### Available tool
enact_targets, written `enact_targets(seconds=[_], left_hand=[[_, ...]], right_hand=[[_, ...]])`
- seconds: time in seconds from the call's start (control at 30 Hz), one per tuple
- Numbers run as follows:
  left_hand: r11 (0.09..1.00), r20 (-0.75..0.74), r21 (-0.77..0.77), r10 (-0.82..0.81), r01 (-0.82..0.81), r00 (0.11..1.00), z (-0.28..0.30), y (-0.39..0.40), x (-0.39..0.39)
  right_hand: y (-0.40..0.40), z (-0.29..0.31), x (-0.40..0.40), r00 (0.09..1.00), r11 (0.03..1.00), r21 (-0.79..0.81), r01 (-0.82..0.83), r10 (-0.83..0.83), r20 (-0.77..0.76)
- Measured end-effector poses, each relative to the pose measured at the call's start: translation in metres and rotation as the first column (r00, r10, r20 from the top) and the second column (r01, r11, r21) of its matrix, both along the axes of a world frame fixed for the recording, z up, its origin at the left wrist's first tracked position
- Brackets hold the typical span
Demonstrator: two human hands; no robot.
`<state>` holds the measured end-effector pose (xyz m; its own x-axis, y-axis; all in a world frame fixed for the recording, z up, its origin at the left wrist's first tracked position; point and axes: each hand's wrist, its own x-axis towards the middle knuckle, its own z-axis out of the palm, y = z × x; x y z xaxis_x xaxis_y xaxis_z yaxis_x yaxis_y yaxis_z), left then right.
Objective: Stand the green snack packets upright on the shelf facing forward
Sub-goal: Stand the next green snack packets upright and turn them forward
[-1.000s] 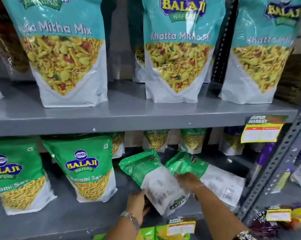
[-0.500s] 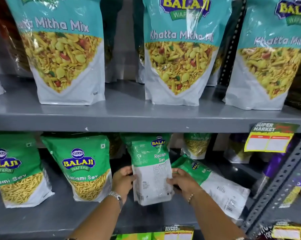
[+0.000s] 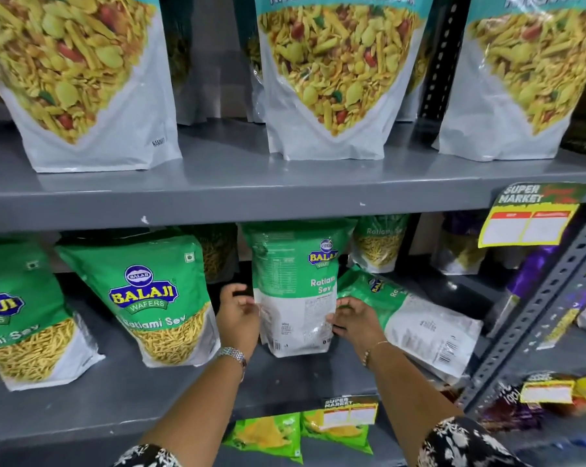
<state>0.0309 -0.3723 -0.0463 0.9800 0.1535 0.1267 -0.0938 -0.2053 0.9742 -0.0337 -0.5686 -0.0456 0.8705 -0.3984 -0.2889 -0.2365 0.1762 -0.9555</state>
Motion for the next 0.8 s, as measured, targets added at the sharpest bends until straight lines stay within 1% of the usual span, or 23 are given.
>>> enact_targets(seconds=[0.13, 0.17, 0.2, 0.23, 0.27, 0.3, 0.33, 0.37, 0.4, 0.43, 0.47, 0.53, 0.57, 0.6, 0.63, 0.73, 0.77, 0.8], left_hand=[[0.997, 0.004, 0.053, -0.059, 0.058, 0.998, -0.008, 0.007, 0.004], [0.995, -0.006, 0.07, -0.07, 0.071, 0.997, -0.01, 0.008, 0.005], [0.993, -0.012, 0.082, -0.08, 0.081, 0.997, -0.011, 0.008, 0.005], [0.992, -0.011, 0.093, -0.088, 0.089, 0.996, -0.013, 0.009, 0.004], [0.99, -0.008, 0.107, -0.094, 0.094, 0.996, -0.014, 0.009, 0.001], [0.988, -0.002, 0.119, -0.099, 0.098, 0.995, -0.013, 0.01, -0.005], [0.987, 0.011, 0.125, -0.106, 0.104, 0.994, -0.011, 0.011, -0.012], [0.986, 0.022, 0.129, -0.109, 0.106, 0.994, -0.009, 0.012, -0.022], [0.985, 0.033, 0.139, -0.108, 0.102, 0.994, -0.005, 0.012, -0.034], [0.983, 0.038, 0.153, -0.109, 0.102, 0.993, -0.002, 0.01, -0.046], [0.981, 0.045, 0.157, -0.124, 0.115, 0.991, -0.001, 0.007, -0.06], [0.978, 0.052, 0.125, -0.174, 0.166, 0.983, -0.002, 0.0, -0.086], [0.976, 0.052, 0.111, -0.195, 0.188, 0.979, -0.004, -0.004, -0.097], [0.974, 0.053, 0.103, -0.206, 0.2, 0.977, -0.005, -0.007, -0.106], [0.976, 0.043, 0.099, -0.201, 0.196, 0.979, -0.005, -0.009, -0.113], [0.981, 0.045, 0.127, -0.156, 0.149, 0.987, 0.0, -0.008, -0.118], [0.983, 0.053, 0.123, -0.146, 0.138, 0.988, 0.002, -0.005, -0.115], [0.987, 0.058, 0.102, -0.131, 0.125, 0.99, 0.001, -0.001, -0.108]], right_hand=[[0.01, -0.002, -0.001, 0.999, 0.996, -0.071, 0.049, -0.049, 0.007], [0.012, -0.001, -0.002, 0.997, 0.987, -0.145, 0.073, -0.073, 0.009], [0.013, -0.002, -0.004, 0.992, 0.956, -0.269, 0.119, -0.123, -0.001], [0.018, 0.002, -0.013, 0.974, 0.893, -0.406, 0.194, -0.224, -0.028], [0.024, 0.0, -0.019, 0.949, 0.834, -0.48, 0.271, -0.315, -0.012], [0.031, -0.002, -0.027, 0.96, 0.814, -0.529, 0.241, -0.28, 0.008], [0.046, -0.001, -0.035, 0.992, 0.85, -0.512, 0.124, -0.111, 0.056], [0.063, -0.006, -0.041, 0.987, 0.827, -0.558, -0.077, 0.142, 0.074], [0.079, -0.019, -0.044, 0.972, 0.731, -0.678, -0.081, 0.208, 0.108], [0.093, -0.025, -0.047, 0.975, 0.683, -0.723, -0.098, 0.21, 0.066], [0.101, -0.022, -0.048, 0.979, 0.759, -0.645, -0.086, 0.184, 0.087], [0.103, -0.025, -0.048, 0.987, 0.81, -0.586, -0.024, 0.111, 0.112], [0.106, -0.018, -0.045, 0.995, 0.755, -0.656, -0.012, 0.071, 0.064], [0.104, -0.014, -0.04, 0.999, 0.725, -0.688, 0.019, 0.01, 0.037], [0.099, -0.016, -0.039, 0.999, 0.689, -0.724, -0.029, 0.035, -0.006], [0.083, -0.014, -0.033, 0.996, 0.755, -0.655, -0.035, 0.079, 0.039], [0.075, -0.013, -0.031, 0.993, 0.774, -0.629, -0.068, 0.115, 0.034], [0.065, -0.013, -0.028, 0.989, 0.822, -0.561, -0.099, 0.143, 0.036]])
